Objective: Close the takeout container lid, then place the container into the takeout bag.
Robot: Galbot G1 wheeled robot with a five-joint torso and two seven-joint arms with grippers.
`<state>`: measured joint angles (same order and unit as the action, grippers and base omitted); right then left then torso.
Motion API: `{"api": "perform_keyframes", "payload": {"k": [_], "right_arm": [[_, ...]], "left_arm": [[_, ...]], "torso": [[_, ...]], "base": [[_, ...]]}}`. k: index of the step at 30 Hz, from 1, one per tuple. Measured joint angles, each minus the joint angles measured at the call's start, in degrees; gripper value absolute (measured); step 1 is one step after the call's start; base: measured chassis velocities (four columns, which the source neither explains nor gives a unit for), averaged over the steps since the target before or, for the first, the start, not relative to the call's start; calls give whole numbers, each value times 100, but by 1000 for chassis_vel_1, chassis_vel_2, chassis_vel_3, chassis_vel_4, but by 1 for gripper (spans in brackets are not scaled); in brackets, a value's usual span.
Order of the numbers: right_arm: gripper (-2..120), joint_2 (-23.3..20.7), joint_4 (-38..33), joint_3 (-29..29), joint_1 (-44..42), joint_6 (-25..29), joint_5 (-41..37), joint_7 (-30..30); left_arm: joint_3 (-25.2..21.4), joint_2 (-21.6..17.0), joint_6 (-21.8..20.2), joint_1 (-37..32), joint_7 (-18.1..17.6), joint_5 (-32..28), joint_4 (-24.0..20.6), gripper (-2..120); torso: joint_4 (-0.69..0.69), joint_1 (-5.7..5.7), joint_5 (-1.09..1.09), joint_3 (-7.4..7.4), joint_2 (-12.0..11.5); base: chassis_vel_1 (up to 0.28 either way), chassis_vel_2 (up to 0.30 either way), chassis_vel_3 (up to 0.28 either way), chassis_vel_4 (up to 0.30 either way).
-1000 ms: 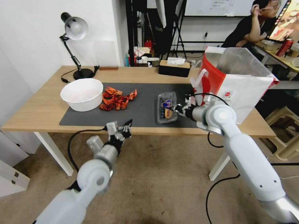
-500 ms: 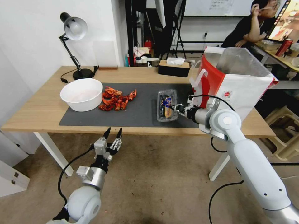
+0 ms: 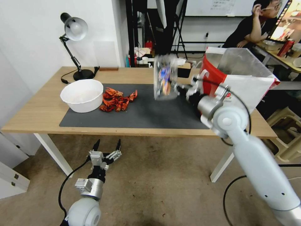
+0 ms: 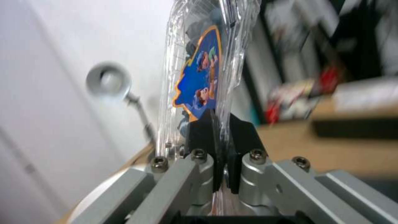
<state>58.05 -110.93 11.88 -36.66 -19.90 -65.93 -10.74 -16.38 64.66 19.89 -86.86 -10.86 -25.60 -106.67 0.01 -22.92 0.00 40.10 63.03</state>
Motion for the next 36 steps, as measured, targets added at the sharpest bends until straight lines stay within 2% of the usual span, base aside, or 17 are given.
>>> {"api": "perform_keyframes", "payload": {"k": [3,6,7,10,13,22,26,30,31,33,35,36], "right_arm": [[0,-123,-14,39,172,280,280,-227],[0,-333,20,123,366,619,895,-751],[0,-333,20,123,366,619,895,-751],[0,-564,42,285,526,711,1151,-1579],[0,-766,105,458,535,701,1245,-1855],[0,-1108,72,1044,42,561,1259,-1916],[0,-1147,-6,1244,-168,520,980,-1980],[1,-1164,-39,1470,-273,464,-1,-2170],[8,-1163,-22,1569,-308,376,-400,-2232],[12,-1162,12,1637,-342,311,-687,-2266],[23,-1141,69,1715,-407,178,-1057,-2325],[23,-1141,69,1715,-407,178,-1057,-2325]], "left_arm": [[-13,23,16,-24,29,-12,2,100],[-23,44,46,-50,50,-20,23,100],[-23,44,46,-50,50,-20,23,100],[-25,48,67,-54,55,-28,37,100],[-19,55,66,-48,55,-40,28,100],[18,6,61,-49,47,-33,-55,100],[51,4,57,-53,34,-42,-91,100],[77,-33,51,-158,42,11,-130,100],[78,-45,51,-179,41,12,-129,100],[74,-44,52,-183,38,10,-123,100],[70,-43,52,-188,46,8,-136,100],[70,-43,52,-188,46,8,-136,100]], "torso": [[-1,1,1,0,0],[0,0,1,0,0],[0,0,1,0,0],[-1,0,1,0,0],[0,0,0,0,0],[-1,1,2,0,0],[0,0,0,0,-1],[0,1,0,0,-1],[1,1,0,0,-1],[0,1,-1,0,-1],[-1,0,0,0,-1],[-1,0,0,0,-1]], "base": [[0,0,0,0],[0,0,0,0],[0,0,0,0],[0,0,0,0],[0,0,0,0],[0,0,0,0],[0,0,0,0],[0,0,0,0],[0,0,0,0],[0,0,0,0],[0,0,0,0],[0,0,0,0]]}}
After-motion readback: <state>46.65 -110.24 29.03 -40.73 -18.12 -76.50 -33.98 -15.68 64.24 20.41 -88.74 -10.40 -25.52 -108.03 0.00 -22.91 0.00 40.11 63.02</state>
